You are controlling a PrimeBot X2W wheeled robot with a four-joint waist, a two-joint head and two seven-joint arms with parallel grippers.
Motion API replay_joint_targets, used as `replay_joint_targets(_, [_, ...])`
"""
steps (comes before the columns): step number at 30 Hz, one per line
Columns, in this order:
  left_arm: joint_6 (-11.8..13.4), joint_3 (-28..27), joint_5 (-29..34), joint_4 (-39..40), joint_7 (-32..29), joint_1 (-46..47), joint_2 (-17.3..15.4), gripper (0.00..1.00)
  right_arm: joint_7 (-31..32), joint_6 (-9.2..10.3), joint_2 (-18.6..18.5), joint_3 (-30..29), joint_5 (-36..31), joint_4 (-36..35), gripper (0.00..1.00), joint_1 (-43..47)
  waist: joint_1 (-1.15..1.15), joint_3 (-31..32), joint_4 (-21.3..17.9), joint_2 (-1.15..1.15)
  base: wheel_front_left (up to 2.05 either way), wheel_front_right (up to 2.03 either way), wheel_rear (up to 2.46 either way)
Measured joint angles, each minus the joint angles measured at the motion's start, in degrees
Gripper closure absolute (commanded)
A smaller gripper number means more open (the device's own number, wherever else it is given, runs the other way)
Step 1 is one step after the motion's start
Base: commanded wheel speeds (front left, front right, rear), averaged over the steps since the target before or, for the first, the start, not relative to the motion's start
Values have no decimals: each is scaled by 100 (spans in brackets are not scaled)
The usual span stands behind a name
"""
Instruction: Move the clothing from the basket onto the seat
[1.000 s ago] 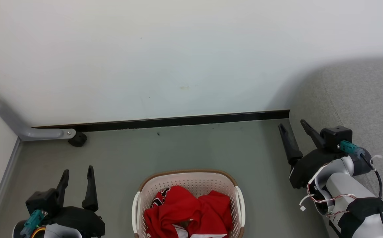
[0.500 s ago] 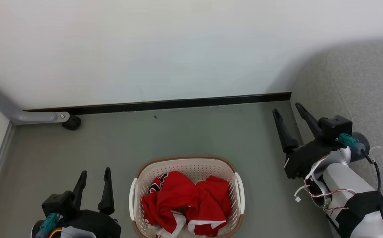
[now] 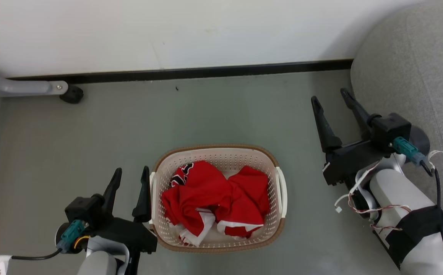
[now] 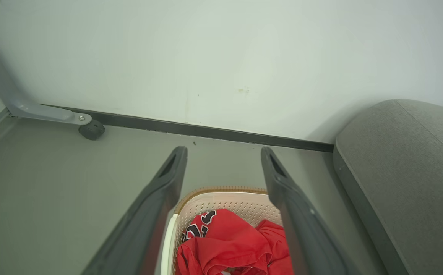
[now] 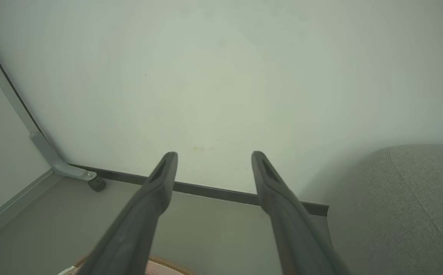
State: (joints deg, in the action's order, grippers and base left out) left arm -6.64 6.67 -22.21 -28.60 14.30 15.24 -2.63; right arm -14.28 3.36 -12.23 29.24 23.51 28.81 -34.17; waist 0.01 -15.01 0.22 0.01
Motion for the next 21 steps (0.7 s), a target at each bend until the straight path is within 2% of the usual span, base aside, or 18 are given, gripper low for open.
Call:
replay_joint_targets(15, [-49, 722, -183, -186, 0, 937, 44, 0, -1, 120, 10, -149, -489, -509, 0, -780, 1, -1147, 137, 0, 0, 0, 0])
replay_joint_targets(21, [-49, 1485, -491, -288, 0, 1197, 45, 0, -1, 126, -13, -209, -633, -598, 0, -1072, 0, -1665, 195, 0, 0, 0, 0])
